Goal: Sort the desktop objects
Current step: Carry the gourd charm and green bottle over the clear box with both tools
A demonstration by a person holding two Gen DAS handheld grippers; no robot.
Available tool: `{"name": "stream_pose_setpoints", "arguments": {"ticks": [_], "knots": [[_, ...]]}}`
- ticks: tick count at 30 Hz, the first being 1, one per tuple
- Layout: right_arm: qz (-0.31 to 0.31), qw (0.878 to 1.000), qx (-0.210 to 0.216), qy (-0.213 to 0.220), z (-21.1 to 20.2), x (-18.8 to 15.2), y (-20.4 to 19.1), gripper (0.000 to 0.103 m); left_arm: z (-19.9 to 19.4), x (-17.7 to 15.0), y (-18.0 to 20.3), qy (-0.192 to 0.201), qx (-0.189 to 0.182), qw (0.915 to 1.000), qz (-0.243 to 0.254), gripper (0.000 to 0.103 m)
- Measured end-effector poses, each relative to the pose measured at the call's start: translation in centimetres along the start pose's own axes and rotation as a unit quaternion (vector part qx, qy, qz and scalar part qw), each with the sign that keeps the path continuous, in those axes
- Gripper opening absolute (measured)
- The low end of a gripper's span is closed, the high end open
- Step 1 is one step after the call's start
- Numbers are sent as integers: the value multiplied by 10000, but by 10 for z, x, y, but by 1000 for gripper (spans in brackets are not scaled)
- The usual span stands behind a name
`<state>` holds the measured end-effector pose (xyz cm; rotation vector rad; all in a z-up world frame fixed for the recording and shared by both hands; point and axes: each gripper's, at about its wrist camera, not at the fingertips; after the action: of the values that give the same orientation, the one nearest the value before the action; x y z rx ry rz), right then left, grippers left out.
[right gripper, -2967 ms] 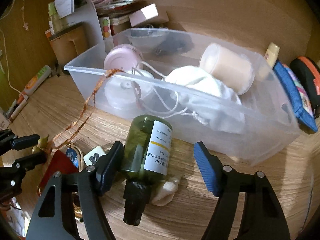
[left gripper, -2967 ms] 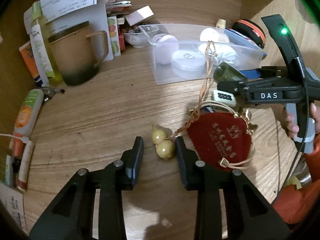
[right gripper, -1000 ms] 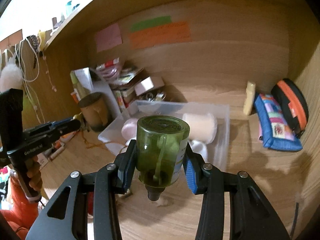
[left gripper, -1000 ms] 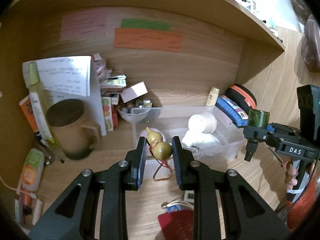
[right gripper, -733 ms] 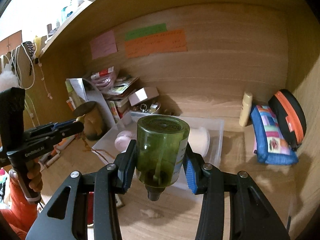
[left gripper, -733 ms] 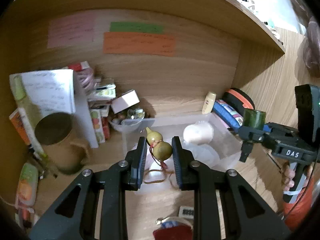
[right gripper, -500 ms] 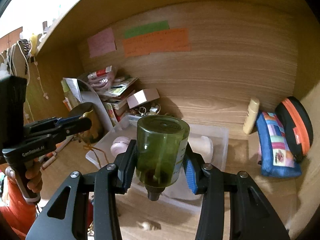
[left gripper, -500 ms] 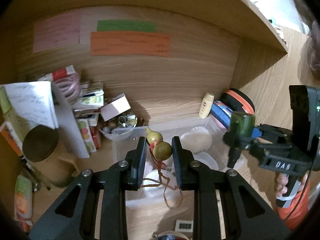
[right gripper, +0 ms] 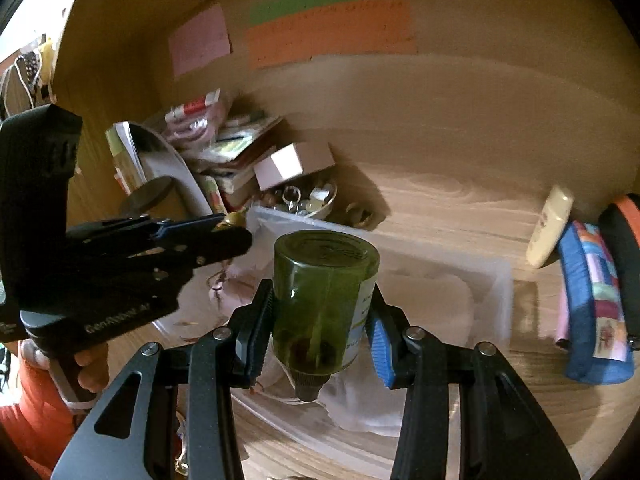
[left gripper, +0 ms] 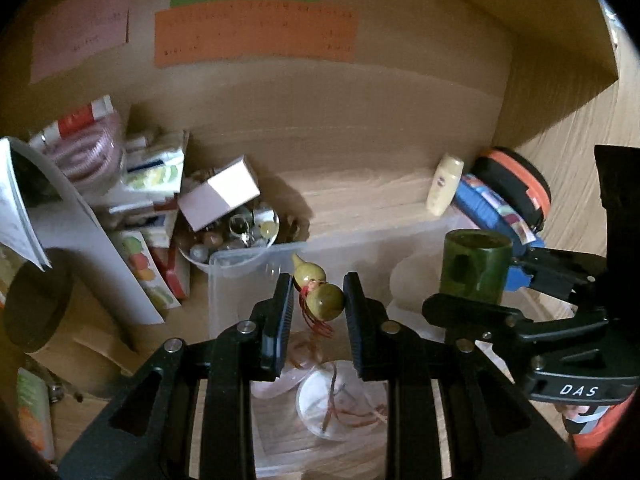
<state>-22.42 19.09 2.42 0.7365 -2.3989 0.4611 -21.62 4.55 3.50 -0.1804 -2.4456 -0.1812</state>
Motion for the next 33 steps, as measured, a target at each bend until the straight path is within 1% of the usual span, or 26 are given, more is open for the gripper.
{"name": "stream_pose_setpoints", "arguments": {"ticks": [6,8,15,21,29,33], "knots": [[-79,9996,119,-237,19,-3,-2,39,10,-5,-4,-90,22,9999,51,25],[-124,9995,105,-280,23,-4,-4,39,13,-7,-3,-121,43,9999,80,25],[-248,9986,22,-472,36,-10,-9,39,23,-11,-1,-306,-66,9993,186,25],[-315,9981,-19,-533,41,-12,-10,39,33,-12,2,-457,-98,9986,264,25],[-426,9977,-119,-516,44,-16,-10,40,34,-12,4,-462,-155,9983,309,25],[-399,9978,-38,-529,43,-17,-9,42,34,-13,3,-458,-197,9983,297,26]]}}
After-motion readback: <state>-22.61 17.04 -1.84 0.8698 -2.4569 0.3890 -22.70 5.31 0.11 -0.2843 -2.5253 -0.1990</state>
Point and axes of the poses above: each gripper's, at about its wrist camera, not at the fingertips, and z roughly the way its jaws point, y to its right, x to its top, and after that the axes turned 12 degrees about -y, right-handed
